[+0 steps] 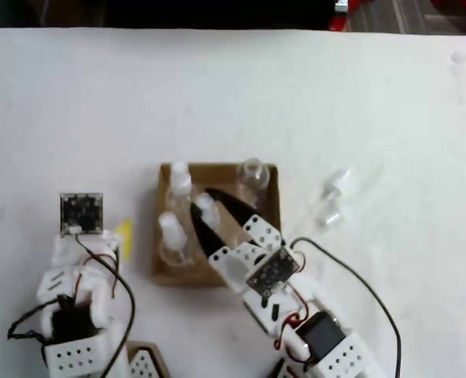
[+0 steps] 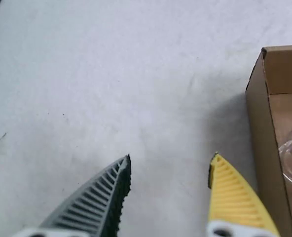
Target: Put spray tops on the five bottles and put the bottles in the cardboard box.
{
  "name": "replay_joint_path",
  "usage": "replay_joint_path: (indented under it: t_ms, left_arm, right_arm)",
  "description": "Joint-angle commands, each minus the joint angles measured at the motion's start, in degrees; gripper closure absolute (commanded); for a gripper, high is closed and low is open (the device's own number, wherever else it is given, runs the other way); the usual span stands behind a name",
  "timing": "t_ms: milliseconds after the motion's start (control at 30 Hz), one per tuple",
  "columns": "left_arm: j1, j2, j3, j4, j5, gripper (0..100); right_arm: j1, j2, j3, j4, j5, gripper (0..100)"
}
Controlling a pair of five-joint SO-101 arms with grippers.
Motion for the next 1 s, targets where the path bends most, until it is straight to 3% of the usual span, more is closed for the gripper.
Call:
replay_joint_path:
  t_ms: [0,233,600,767,967]
  left_arm:
    - [-0.48,-0.48,-0.09,0.26,-0.7,76]
    - [-0.48,-0.48,-0.09,0.26,-0.7,76]
    - [-0.48,-0.48,-0.09,0.26,-0.7,76]
    - [-0.48,-0.48,-0.09,0.26,-0.7,76]
    - [-0.48,-0.48,-0.09,0.26,-0.7,76]
  right_arm:
    - [-0.66,-0.48,0.44,0.13,0.88,98.0]
    - [-0.92,-0.57,-0.44,4.53,0.88,87.3]
    - [0.31,-0.57,-9.49,11.47,-2.46,88.2]
    - [12.0,-0.31,-21.27,14.37,-12.66,88.0]
    - [25.1,-0.13,-27.87,17.36,-22.24,78.1]
